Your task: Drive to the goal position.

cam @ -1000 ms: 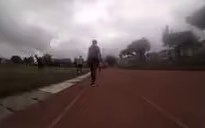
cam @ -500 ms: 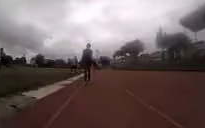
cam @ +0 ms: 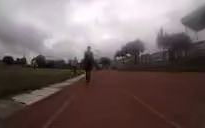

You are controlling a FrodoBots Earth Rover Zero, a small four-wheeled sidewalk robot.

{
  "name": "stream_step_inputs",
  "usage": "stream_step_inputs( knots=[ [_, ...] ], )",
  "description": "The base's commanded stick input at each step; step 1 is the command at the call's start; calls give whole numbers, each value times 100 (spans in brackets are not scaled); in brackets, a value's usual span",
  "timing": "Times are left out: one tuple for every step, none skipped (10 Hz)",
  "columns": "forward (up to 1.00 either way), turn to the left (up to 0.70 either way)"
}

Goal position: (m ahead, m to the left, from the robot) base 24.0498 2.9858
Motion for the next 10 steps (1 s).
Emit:
stream_step_inputs(
  knots=[
    [70, -12],
    [70, -27],
    [70, -14],
    [70, 0],
    [70, 4],
    [70, 0],
    [70, 5],
    [70, 11],
    [70, 8],
    [70, 0]
  ],
)
